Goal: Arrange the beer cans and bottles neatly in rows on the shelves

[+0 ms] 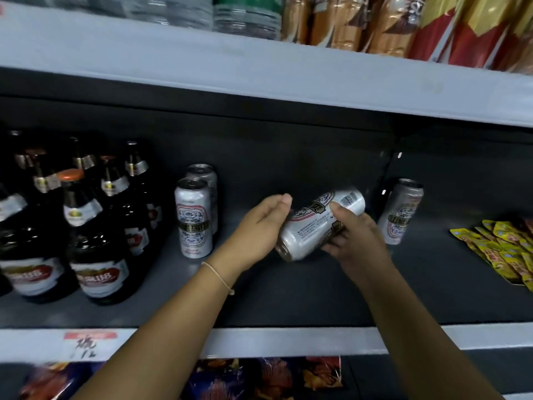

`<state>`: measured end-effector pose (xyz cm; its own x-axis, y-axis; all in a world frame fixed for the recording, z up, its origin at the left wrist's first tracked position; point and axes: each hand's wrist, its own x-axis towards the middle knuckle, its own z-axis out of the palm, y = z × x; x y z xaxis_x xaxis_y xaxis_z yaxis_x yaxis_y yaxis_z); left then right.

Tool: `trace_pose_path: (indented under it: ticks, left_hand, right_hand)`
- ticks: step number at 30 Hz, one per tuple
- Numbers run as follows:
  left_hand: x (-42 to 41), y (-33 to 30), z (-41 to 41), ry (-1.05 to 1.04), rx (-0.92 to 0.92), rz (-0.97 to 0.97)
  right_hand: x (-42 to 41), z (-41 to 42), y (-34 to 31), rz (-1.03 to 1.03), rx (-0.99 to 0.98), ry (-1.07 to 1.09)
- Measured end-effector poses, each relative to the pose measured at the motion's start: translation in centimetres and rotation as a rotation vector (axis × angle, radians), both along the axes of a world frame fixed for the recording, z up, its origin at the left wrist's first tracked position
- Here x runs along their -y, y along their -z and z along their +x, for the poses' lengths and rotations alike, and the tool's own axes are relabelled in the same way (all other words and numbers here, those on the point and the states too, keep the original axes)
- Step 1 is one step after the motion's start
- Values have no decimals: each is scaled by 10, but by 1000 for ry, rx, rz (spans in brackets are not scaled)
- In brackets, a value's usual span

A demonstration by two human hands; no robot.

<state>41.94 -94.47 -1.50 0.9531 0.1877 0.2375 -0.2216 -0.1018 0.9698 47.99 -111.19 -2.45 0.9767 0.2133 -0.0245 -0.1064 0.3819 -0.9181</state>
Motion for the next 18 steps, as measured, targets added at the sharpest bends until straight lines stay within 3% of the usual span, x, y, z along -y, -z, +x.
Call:
trace_pose_path:
  ticks: [3,9,14,18]
  left_hand:
    - [-25,2,-23,41,46,-71]
    - [-63,9,-64,105,174,0]
    - [-76,22,-75,-104,249,112]
    - [-87,24,-89,-296,307,18]
  right_hand:
    - [-28,-21,-2,103,-168,-155]
    - [-74,-59,3,268,-305,-275]
    - [-104,-87,4,395,-414,-292]
    - [-124,-106,6,425,-462,-365]
